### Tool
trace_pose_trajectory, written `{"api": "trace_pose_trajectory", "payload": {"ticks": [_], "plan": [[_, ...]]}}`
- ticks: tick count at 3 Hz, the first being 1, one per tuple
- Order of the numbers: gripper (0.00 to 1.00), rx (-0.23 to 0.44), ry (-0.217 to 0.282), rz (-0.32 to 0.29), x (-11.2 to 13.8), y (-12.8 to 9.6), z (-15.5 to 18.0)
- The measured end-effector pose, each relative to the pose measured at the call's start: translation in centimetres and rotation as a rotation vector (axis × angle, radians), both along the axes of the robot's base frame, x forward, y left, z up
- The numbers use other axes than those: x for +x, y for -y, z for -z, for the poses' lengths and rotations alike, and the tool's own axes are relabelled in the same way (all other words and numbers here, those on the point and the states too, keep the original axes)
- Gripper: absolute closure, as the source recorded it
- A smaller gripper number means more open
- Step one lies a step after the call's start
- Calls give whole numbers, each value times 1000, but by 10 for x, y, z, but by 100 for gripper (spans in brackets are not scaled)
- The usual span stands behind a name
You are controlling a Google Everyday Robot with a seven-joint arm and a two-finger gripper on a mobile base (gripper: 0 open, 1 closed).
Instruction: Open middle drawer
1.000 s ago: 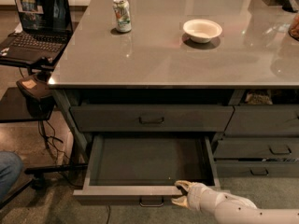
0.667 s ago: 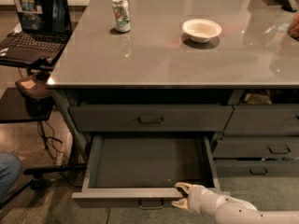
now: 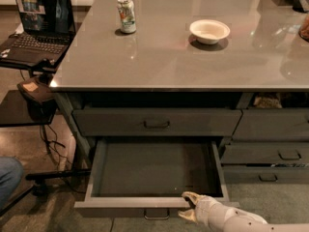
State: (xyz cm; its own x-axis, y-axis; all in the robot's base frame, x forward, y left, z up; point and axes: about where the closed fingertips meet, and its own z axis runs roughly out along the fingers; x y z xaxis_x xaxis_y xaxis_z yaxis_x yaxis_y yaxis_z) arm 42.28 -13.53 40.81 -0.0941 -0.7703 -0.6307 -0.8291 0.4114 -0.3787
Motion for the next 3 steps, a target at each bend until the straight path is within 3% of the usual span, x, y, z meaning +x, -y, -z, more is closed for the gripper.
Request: {"api": "trace_pose_trajectory", "payload": {"ticks": [1, 3], "plan": [[100, 0, 0, 0, 0, -1, -6], [100, 3, -3, -9, -36, 0, 3]]}}
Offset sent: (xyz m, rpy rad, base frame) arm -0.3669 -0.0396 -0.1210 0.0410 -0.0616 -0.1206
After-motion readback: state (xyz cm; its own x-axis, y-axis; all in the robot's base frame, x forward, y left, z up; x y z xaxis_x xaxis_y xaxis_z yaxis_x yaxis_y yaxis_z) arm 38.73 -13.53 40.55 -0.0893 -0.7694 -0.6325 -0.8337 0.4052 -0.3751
